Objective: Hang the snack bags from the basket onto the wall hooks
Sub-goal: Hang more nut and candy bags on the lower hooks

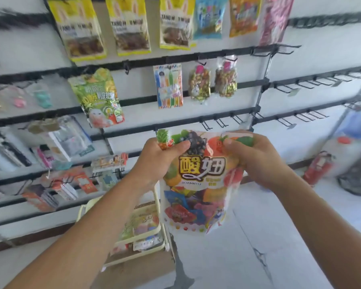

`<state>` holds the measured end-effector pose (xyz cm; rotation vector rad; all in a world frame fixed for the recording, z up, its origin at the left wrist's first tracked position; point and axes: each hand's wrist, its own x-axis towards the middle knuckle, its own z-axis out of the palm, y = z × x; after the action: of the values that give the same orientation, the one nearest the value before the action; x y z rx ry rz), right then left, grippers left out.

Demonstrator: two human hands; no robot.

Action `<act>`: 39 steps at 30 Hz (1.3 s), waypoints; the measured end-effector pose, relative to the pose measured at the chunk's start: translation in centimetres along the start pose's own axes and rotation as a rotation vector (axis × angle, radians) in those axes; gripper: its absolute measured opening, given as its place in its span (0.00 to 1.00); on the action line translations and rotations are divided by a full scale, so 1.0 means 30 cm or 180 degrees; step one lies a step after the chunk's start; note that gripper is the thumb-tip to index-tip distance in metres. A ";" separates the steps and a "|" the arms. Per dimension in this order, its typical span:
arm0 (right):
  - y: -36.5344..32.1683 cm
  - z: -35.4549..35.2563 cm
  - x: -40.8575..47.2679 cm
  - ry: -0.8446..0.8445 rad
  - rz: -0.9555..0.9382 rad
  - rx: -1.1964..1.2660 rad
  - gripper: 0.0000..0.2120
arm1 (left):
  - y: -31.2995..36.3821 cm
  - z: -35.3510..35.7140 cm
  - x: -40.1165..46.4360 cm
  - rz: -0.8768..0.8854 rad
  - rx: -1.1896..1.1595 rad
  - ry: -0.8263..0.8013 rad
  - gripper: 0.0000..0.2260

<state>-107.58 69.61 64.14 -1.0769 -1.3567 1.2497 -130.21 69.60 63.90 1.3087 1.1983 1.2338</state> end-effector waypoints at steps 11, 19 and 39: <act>-0.147 -0.309 0.153 0.0951 -0.0540 -0.0655 0.06 | 0.132 0.318 0.264 0.0295 0.0058 -0.0011 0.04; -0.160 -0.548 0.429 0.1237 -0.0484 -0.0999 0.05 | 0.118 0.526 0.639 0.0194 -0.0107 -0.0246 0.02; -0.058 -1.255 1.268 0.0669 -0.0535 -0.0999 0.06 | 0.060 1.086 1.472 0.0093 0.0246 0.0328 0.10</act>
<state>-75.85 112.41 69.41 -1.2423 -1.4757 0.7940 -96.96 113.15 67.52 1.3367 1.3153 1.3006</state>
